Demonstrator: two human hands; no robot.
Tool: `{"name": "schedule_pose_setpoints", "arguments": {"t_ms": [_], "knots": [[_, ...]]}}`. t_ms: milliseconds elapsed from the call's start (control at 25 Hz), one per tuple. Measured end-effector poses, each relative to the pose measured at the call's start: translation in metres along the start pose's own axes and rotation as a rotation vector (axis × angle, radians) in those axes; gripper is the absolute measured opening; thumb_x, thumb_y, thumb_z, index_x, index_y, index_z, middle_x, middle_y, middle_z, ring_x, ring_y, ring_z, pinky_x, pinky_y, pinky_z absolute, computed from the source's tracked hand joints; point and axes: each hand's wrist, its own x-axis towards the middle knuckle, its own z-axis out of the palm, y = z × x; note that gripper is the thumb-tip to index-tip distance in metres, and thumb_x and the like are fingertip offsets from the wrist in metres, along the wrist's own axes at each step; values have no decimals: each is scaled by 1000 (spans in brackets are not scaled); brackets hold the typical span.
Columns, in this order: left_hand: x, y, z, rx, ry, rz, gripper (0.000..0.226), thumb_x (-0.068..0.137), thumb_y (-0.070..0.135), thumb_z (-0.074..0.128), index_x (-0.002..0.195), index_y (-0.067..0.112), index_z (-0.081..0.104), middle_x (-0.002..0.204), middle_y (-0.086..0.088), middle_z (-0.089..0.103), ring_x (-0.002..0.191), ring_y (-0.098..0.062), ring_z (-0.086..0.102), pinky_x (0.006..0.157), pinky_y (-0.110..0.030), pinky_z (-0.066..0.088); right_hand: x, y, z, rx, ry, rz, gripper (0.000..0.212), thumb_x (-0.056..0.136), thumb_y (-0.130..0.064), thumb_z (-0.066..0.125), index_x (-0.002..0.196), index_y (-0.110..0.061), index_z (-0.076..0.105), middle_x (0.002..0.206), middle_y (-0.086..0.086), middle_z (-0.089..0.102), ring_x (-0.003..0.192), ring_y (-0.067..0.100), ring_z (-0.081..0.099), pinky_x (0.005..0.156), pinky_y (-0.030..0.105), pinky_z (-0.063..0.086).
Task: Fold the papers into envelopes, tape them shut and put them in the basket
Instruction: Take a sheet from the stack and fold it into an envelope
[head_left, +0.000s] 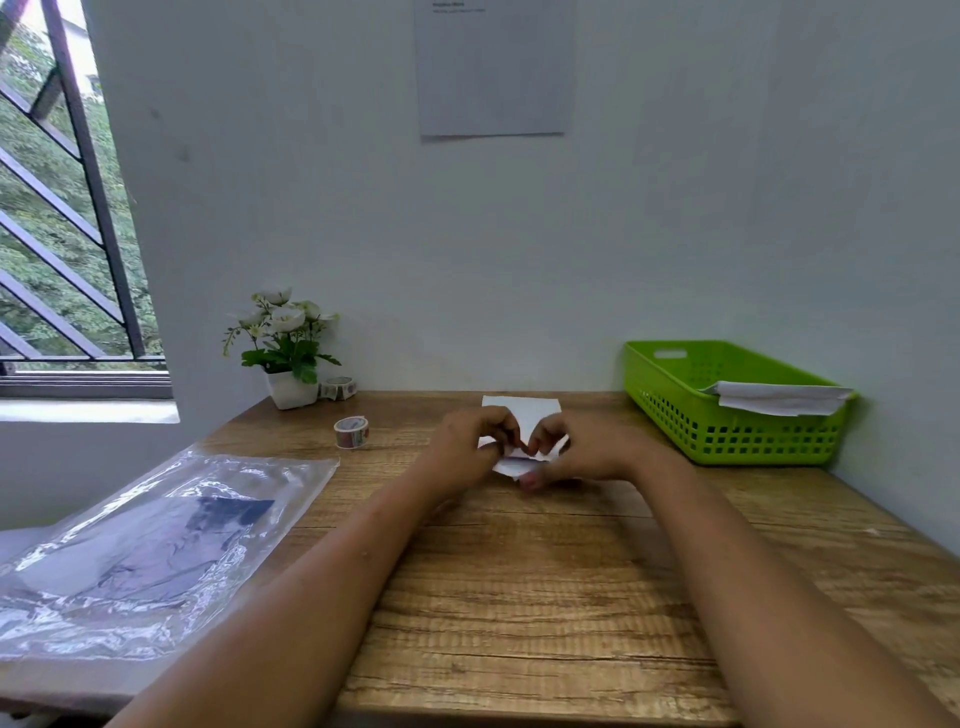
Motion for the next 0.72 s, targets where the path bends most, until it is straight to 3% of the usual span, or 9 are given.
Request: {"name": "schedule_pose_setpoints", "arguments": {"t_ms": [120, 240, 320, 400, 560, 720], "knots": [[-3, -8, -11, -24, -211, -211, 18, 81, 11, 67, 95, 22, 64, 97, 7, 71, 94, 0, 63, 87, -23, 47, -1, 0, 5, -41, -117, 19, 33, 72, -38, 79, 101, -26, 66, 109, -5, 61, 91, 10, 56, 62, 19, 43], [-4, -8, -19, 64, -318, -239, 27, 77, 34, 74, 101, 25, 67, 104, 10, 66, 97, -3, 57, 82, -24, 43, 0, 0, 5, -68, -87, -13, 14, 79, -32, 74, 89, -26, 66, 84, -15, 58, 87, 7, 55, 58, 16, 38], [-3, -6, -21, 144, -372, -248, 33, 75, 42, 73, 104, 27, 68, 111, 10, 61, 98, -6, 50, 83, -26, 38, 2, 1, 5, -112, -90, -36, 8, 83, -31, 70, 86, -26, 65, 81, -18, 55, 86, 4, 53, 61, 14, 35], [-3, -7, -20, 141, -349, -257, 31, 78, 41, 71, 105, 25, 69, 114, 7, 61, 100, -7, 50, 82, -24, 37, 3, 3, 4, -81, -97, -40, 5, 88, -30, 64, 85, -26, 63, 83, -17, 56, 82, 1, 52, 61, 13, 34], [-1, -11, -19, 104, -298, -260, 18, 85, 37, 65, 95, 23, 69, 97, 7, 65, 93, -9, 55, 73, -22, 40, 4, 5, 3, -111, -87, -39, 9, 95, -27, 52, 89, -24, 56, 74, -17, 48, 68, -1, 43, 55, 14, 29], [0, -11, -14, 116, -305, -277, 16, 90, 36, 58, 91, 22, 65, 91, 8, 62, 91, -11, 55, 81, -29, 41, 7, 4, 9, -130, -17, -46, 5, 91, -29, 58, 92, -25, 57, 81, -14, 51, 72, 1, 46, 57, 15, 31]]}}
